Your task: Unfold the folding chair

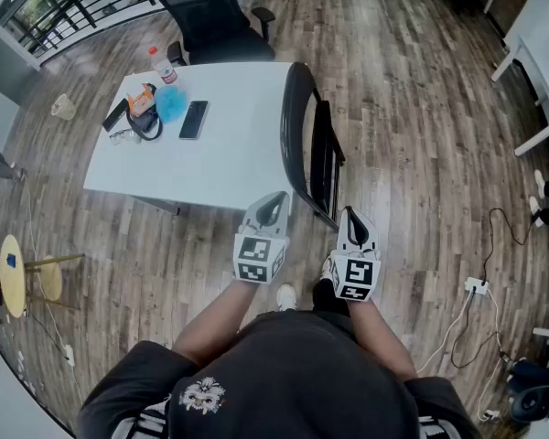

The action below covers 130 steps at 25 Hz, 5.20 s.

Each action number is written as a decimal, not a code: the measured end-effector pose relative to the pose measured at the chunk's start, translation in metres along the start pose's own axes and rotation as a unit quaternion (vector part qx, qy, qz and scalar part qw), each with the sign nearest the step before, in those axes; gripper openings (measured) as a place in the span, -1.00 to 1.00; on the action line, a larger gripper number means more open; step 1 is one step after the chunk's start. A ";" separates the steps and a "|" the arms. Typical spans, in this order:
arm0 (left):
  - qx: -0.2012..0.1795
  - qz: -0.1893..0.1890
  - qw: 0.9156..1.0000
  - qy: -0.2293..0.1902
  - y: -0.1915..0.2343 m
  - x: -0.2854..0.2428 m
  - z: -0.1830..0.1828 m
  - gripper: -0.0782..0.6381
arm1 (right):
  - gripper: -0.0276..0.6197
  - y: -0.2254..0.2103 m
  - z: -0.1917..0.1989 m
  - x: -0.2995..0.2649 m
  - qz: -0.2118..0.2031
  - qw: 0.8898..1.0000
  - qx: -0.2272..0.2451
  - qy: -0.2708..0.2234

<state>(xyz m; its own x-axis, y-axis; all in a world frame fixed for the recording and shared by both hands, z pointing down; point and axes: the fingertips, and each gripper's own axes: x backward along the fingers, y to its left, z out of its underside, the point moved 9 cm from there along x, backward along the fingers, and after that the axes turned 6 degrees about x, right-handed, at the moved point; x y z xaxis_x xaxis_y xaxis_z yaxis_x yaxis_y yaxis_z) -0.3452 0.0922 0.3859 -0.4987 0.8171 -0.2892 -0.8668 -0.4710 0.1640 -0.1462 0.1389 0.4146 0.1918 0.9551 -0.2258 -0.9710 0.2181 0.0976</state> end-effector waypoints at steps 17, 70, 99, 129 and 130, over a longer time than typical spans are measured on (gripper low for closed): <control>0.038 -0.100 0.992 0.065 0.011 -0.110 -0.068 -0.51 | -0.58 -0.066 0.005 -0.140 -0.067 0.994 -0.004 0.083; 0.108 -0.034 0.957 0.267 0.040 -0.243 -0.013 -0.46 | -0.13 -0.196 0.169 -0.277 -0.121 0.925 -0.166 0.321; 0.117 -0.143 0.930 0.318 -0.147 -0.387 0.131 -0.07 | 0.27 -0.587 0.518 -0.212 -0.188 0.845 -0.384 0.321; 0.118 -0.124 0.949 0.263 -0.208 -0.394 0.154 -0.07 | 0.27 -0.677 0.603 -0.177 -0.154 0.856 -0.412 0.273; 0.121 -0.125 0.950 0.258 -0.209 -0.380 0.147 -0.03 | 0.27 -0.681 0.591 -0.165 -0.143 0.868 -0.390 0.272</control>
<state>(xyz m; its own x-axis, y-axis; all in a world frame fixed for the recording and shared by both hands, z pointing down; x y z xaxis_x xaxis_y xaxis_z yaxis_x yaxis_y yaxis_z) 0.0246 -0.0707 0.6005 -0.2631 0.5920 -0.7618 -0.9645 -0.1419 0.2229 0.5672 -0.0489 0.9580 0.5508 0.6025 -0.5775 -0.7371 0.0266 -0.6753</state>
